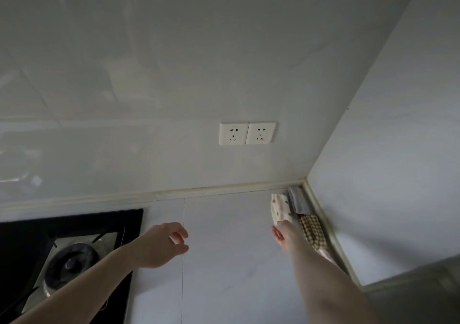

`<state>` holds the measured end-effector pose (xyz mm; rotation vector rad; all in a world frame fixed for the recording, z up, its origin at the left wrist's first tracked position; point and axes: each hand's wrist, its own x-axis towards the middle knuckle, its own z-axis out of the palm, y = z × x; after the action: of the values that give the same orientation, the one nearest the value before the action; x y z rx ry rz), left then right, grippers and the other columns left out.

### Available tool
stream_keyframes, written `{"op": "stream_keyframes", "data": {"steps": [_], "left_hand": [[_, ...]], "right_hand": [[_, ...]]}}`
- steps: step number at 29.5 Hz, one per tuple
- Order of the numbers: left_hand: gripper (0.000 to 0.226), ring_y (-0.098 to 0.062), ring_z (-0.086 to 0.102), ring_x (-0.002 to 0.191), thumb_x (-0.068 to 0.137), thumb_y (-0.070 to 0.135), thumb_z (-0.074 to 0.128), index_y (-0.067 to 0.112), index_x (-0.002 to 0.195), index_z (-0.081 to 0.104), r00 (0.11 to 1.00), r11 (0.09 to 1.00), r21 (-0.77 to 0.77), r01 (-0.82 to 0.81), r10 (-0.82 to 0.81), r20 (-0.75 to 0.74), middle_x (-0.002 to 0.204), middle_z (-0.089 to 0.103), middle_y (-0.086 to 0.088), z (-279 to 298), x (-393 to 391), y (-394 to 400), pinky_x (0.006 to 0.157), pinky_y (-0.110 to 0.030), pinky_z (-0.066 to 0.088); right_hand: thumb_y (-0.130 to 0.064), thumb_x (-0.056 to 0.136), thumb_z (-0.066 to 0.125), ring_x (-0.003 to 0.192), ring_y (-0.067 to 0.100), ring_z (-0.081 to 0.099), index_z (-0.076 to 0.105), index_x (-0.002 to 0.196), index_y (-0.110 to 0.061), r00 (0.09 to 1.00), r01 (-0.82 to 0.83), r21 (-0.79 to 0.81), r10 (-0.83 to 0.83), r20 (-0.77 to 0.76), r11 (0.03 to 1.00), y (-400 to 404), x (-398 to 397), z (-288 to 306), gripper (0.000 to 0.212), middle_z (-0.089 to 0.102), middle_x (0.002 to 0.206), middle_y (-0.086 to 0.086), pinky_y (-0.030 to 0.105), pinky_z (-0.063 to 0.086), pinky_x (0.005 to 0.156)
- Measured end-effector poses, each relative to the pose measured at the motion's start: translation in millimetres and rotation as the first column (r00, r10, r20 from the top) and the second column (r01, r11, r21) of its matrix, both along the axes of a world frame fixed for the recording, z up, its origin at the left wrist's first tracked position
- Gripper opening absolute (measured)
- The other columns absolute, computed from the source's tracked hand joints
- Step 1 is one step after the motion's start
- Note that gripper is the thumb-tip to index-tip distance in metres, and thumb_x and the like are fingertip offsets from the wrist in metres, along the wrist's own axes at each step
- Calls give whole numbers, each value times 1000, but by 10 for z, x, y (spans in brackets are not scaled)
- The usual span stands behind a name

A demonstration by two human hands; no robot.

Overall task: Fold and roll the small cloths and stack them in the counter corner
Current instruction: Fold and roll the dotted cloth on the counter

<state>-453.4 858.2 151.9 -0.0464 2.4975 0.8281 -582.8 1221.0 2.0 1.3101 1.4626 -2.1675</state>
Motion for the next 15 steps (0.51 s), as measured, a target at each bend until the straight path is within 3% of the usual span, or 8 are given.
{"op": "stream_keyframes", "data": {"steps": [2,6,11,13,15], "left_hand": [[22,1,68,96,94,40,68,35,115,62,1000,1000,8,-5,5,4,107,68,16,6,3,-20,92,-22,55],[22,1,68,96,96,39,67,33,117,62,1000,1000,9,-23,23,7,109,66,16,14,21,-58,91,-21,54],[23,0,67,98,96,40,67,35,118,61,999,999,1,-46,46,17,111,66,15,-23,123,-141,95,-25,55],[23,0,67,98,95,40,67,35,118,61,998,999,1,-54,54,26,110,66,15,-38,212,-192,95,-25,55],[23,0,67,98,95,39,68,35,117,62,996,996,6,-84,84,28,109,67,16,-46,323,-254,93,-23,55]], "right_hand": [[11,100,43,78,24,57,49,138,-3,1000,1,-28,-2,-31,1000,22,-83,6,41,55,121,18,38,50,91],[12,100,44,84,30,60,41,149,-4,999,-30,-65,27,-43,997,86,-145,12,52,48,147,22,44,48,98],[2,101,47,87,28,58,48,141,-7,988,-153,67,152,16,986,-30,81,-54,41,58,114,18,46,50,106],[-5,96,53,89,29,61,48,138,-11,953,-304,211,293,82,929,-177,278,-79,43,59,111,16,46,54,99],[-17,86,61,122,37,58,44,147,-7,857,-510,428,483,179,746,-318,474,-238,63,54,140,20,45,48,107]]}}
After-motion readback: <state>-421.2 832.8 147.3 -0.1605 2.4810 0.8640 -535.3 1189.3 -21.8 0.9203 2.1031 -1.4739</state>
